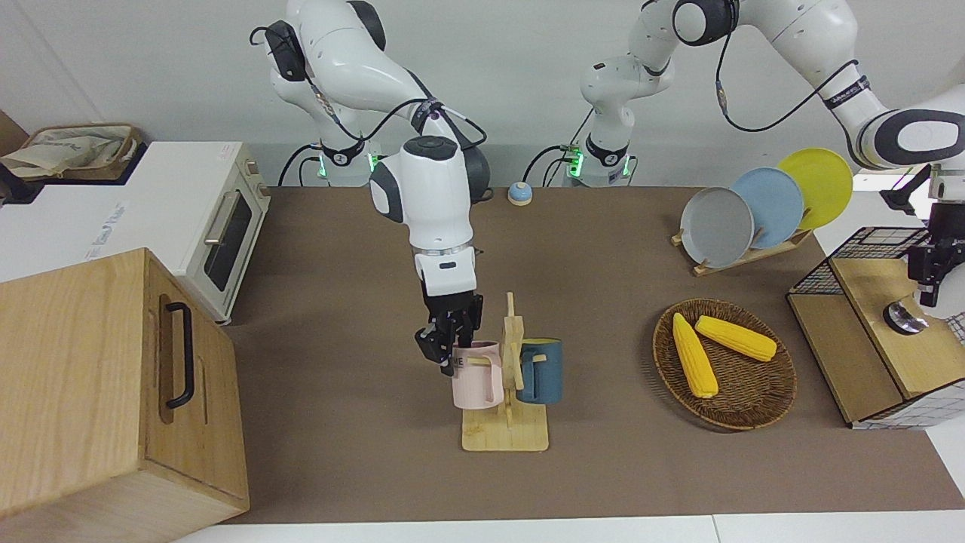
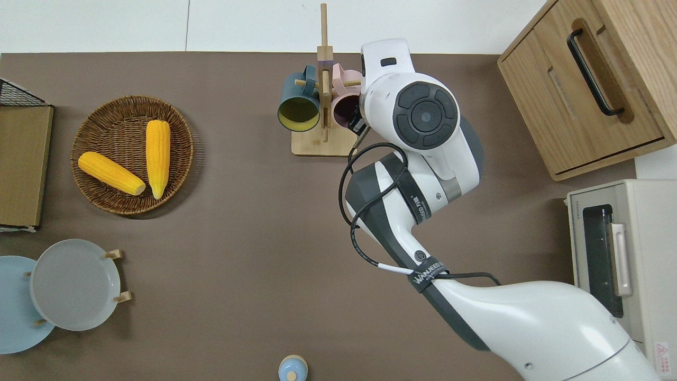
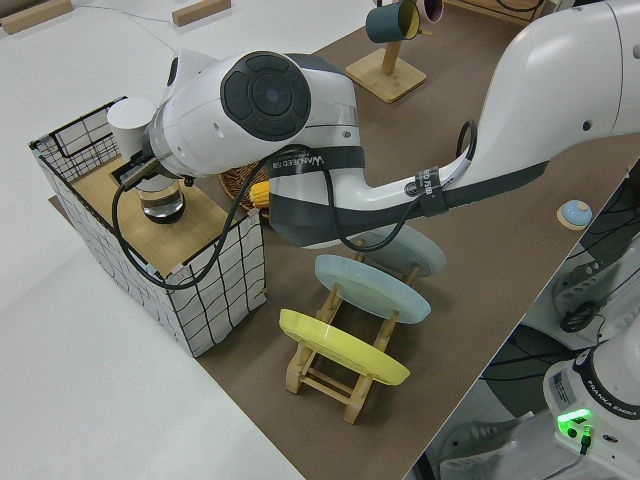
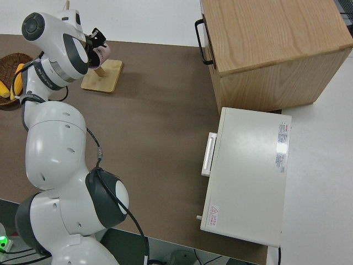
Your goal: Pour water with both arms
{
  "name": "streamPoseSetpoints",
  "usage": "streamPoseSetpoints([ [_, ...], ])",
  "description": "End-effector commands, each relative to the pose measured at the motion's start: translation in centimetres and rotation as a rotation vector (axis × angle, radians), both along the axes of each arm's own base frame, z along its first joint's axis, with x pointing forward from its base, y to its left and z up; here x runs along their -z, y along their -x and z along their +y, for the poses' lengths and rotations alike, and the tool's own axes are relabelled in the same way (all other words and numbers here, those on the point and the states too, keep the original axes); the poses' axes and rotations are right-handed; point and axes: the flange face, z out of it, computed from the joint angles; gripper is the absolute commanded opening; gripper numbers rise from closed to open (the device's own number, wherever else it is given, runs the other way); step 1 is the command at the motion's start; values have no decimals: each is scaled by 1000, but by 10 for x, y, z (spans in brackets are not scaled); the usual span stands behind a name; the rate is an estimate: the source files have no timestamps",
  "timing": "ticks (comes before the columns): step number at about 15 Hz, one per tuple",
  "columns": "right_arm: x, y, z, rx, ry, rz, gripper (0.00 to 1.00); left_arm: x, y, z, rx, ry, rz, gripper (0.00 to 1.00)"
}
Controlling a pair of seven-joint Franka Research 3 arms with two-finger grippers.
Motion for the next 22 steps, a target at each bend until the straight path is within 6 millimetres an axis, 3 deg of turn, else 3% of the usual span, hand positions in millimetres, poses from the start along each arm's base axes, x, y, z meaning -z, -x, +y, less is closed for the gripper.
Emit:
streamPoseSetpoints([
  [1, 1, -6, 0, 15, 7, -20, 410, -2, 0, 2, -12, -5, -15, 0],
  [7, 2, -5, 0, 18, 9, -15, 174, -3, 0, 1, -10, -4, -15, 0],
  [14, 0, -6, -1, 20, 6, -17, 86, -10, 2, 4, -8, -9, -19, 0],
  [22, 0, -7, -4, 26, 7, -15, 75, -23, 5, 6, -13, 10, -24, 0],
])
